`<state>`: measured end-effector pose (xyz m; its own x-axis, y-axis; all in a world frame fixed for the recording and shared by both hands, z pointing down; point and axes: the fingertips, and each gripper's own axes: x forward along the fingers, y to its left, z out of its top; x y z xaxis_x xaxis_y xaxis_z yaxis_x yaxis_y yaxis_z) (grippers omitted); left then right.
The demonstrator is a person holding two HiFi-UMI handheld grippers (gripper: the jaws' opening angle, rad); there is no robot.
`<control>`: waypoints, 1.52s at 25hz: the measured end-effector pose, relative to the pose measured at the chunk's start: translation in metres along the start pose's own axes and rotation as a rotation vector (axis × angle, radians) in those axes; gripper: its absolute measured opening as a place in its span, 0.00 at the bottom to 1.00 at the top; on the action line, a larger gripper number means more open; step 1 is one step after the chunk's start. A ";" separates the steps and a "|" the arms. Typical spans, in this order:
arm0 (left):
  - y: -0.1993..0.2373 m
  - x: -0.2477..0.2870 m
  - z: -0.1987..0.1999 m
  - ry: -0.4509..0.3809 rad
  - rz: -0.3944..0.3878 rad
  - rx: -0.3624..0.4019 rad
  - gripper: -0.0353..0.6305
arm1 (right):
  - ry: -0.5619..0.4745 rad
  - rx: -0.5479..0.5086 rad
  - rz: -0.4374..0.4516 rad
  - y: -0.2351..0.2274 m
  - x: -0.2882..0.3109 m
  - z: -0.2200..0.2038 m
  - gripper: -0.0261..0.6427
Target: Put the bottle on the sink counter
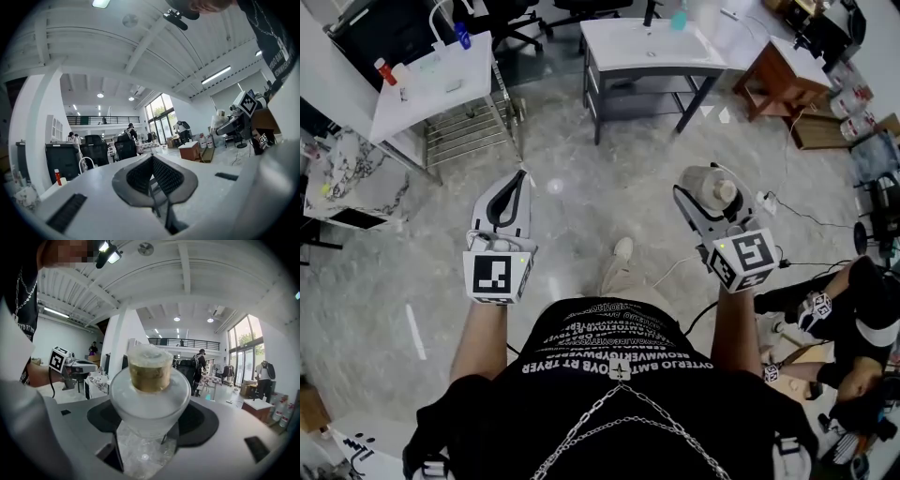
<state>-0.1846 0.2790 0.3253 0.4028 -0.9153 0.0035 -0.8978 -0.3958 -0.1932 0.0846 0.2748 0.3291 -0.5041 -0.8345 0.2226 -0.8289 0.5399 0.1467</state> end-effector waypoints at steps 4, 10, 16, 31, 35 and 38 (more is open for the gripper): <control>0.007 0.030 0.005 -0.007 0.008 0.017 0.06 | -0.022 -0.009 0.019 -0.022 0.025 0.005 0.53; 0.024 0.078 0.000 0.018 0.049 0.028 0.06 | -0.023 -0.009 0.059 -0.062 0.075 0.008 0.53; 0.028 0.142 -0.004 0.030 0.065 0.010 0.06 | -0.017 -0.012 0.077 -0.114 0.117 0.012 0.53; 0.009 0.272 0.012 0.054 0.077 0.015 0.06 | -0.024 -0.033 0.132 -0.224 0.180 0.010 0.53; 0.009 0.283 0.007 0.070 0.118 0.010 0.06 | -0.035 -0.019 0.161 -0.246 0.194 0.010 0.53; 0.018 0.281 -0.004 0.104 0.158 0.000 0.06 | -0.028 -0.016 0.176 -0.254 0.206 0.009 0.53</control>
<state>-0.0882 0.0145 0.3268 0.2366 -0.9687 0.0748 -0.9483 -0.2470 -0.1995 0.1892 -0.0353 0.3291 -0.6476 -0.7296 0.2197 -0.7234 0.6793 0.1235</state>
